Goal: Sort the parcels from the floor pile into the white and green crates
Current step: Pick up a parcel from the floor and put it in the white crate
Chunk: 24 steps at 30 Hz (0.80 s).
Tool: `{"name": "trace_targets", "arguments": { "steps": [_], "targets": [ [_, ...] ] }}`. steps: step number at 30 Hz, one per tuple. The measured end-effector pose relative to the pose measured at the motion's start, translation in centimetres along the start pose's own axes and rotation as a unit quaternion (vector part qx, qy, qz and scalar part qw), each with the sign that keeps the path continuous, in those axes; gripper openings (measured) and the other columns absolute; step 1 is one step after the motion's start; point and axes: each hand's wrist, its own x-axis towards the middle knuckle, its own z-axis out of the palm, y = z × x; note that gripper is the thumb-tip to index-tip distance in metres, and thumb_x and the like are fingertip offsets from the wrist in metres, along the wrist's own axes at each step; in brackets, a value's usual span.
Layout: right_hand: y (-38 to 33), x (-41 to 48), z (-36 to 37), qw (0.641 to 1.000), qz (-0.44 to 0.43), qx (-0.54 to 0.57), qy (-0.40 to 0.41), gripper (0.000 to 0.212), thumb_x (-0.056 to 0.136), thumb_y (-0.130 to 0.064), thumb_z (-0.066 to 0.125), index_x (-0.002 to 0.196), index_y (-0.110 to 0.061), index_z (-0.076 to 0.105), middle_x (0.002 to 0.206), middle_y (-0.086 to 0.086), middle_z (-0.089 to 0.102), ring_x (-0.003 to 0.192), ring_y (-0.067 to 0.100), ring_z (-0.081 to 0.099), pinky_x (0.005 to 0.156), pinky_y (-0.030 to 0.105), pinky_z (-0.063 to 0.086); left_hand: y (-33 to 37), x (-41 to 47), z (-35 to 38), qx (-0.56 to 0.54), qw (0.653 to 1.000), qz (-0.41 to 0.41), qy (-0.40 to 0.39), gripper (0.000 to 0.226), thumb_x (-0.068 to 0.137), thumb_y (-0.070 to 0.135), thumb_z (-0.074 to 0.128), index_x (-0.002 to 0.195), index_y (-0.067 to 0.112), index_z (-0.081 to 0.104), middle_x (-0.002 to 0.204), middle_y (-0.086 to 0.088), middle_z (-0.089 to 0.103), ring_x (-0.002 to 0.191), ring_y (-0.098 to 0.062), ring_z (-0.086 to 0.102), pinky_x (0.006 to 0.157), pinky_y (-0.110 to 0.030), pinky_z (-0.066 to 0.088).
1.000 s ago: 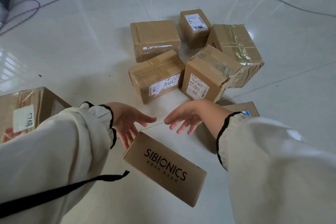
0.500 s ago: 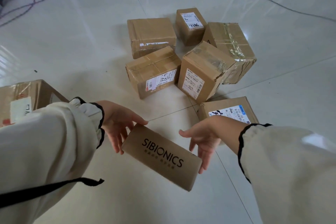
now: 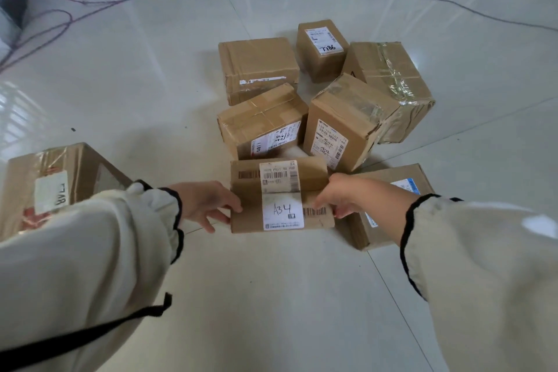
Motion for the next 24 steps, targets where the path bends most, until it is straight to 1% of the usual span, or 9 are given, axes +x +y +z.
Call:
{"name": "trace_targets", "arguments": {
  "steps": [1,3,7,11,14,17,19,22,24],
  "targets": [
    [0.2,0.2,0.2,1.0,0.013,0.013,-0.013,0.043,0.086,-0.002,0.066,0.125,-0.002,0.047,0.13,0.015,0.056,0.119,0.03,0.055,0.098,0.039,0.048,0.0,0.3,0.5,0.005,1.0,-0.001,0.002,0.048,0.091,0.007,0.056,0.136,0.006,0.042,0.141,-0.007,0.047,0.123,-0.03,0.051,0.103,-0.054,0.039],
    [0.5,0.8,0.4,0.999,0.024,0.026,-0.03,0.036,0.087,-0.003,0.064,0.12,-0.001,0.049,0.128,0.015,0.058,0.118,0.029,0.056,0.098,0.037,0.048,0.1,0.6,0.8,0.008,1.0,0.0,0.008,0.051,0.091,0.009,0.058,0.139,0.007,0.039,0.143,-0.006,0.045,0.126,-0.031,0.049,0.105,-0.054,0.038],
    [1.1,2.0,0.1,0.998,0.027,0.038,-0.036,0.035,0.091,-0.008,0.06,0.122,-0.001,0.048,0.129,0.016,0.058,0.122,0.03,0.054,0.102,0.04,0.044,-0.3,1.6,0.9,-0.001,1.0,0.003,0.015,0.051,0.092,0.014,0.06,0.139,0.01,0.04,0.141,-0.007,0.048,0.125,-0.032,0.049,0.106,-0.056,0.035],
    [1.3,2.7,0.1,0.997,0.034,0.047,-0.048,0.028,0.093,-0.014,0.057,0.117,-0.002,0.05,0.122,0.015,0.062,0.117,0.03,0.057,0.098,0.041,0.046,-0.6,2.1,0.9,-0.011,1.0,0.005,0.011,0.052,0.09,0.018,0.063,0.137,0.012,0.041,0.138,-0.007,0.05,0.122,-0.033,0.051,0.105,-0.056,0.036],
    [1.3,3.2,0.1,0.998,0.031,0.034,-0.041,0.033,0.093,-0.014,0.059,0.122,-0.002,0.049,0.124,0.016,0.061,0.116,0.031,0.058,0.099,0.041,0.048,-0.6,2.5,0.7,-0.015,1.0,0.002,0.007,0.052,0.089,0.016,0.064,0.136,0.013,0.042,0.138,-0.006,0.05,0.122,-0.033,0.051,0.105,-0.056,0.035],
    [1.4,3.5,0.2,0.998,0.033,0.04,-0.039,0.036,0.092,-0.013,0.059,0.124,-0.001,0.048,0.124,0.016,0.061,0.116,0.031,0.058,0.099,0.043,0.048,-0.7,2.7,0.6,-0.017,1.0,0.001,-0.004,0.055,0.089,0.016,0.065,0.138,0.015,0.04,0.139,-0.006,0.049,0.122,-0.033,0.051,0.106,-0.057,0.033],
    [1.3,3.9,0.3,0.996,0.038,0.064,-0.044,0.036,0.092,-0.01,0.059,0.124,0.001,0.047,0.121,0.017,0.063,0.114,0.032,0.059,0.098,0.046,0.048,-0.7,3.0,0.6,-0.03,0.999,0.001,-0.012,0.055,0.09,0.014,0.063,0.139,0.015,0.039,0.14,-0.006,0.047,0.122,-0.035,0.05,0.106,-0.057,0.034],
    [1.0,4.1,0.4,0.994,0.043,0.091,-0.042,0.033,0.092,-0.005,0.057,0.122,0.002,0.046,0.114,0.019,0.064,0.111,0.033,0.061,0.095,0.05,0.05,-0.6,3.3,0.8,-0.049,0.999,0.002,-0.007,0.051,0.091,0.009,0.06,0.138,0.015,0.041,0.14,-0.009,0.046,0.12,-0.038,0.051,0.104,-0.055,0.038],
    [0.9,3.8,0.4,0.992,0.046,0.113,-0.045,0.031,0.092,-0.002,0.055,0.121,0.003,0.045,0.107,0.02,0.063,0.111,0.034,0.06,0.093,0.048,0.051,-0.8,3.2,0.8,-0.065,0.998,0.006,0.009,0.05,0.09,0.007,0.06,0.136,0.015,0.043,0.138,-0.01,0.048,0.117,-0.038,0.052,0.101,-0.054,0.041]
  ]
}}
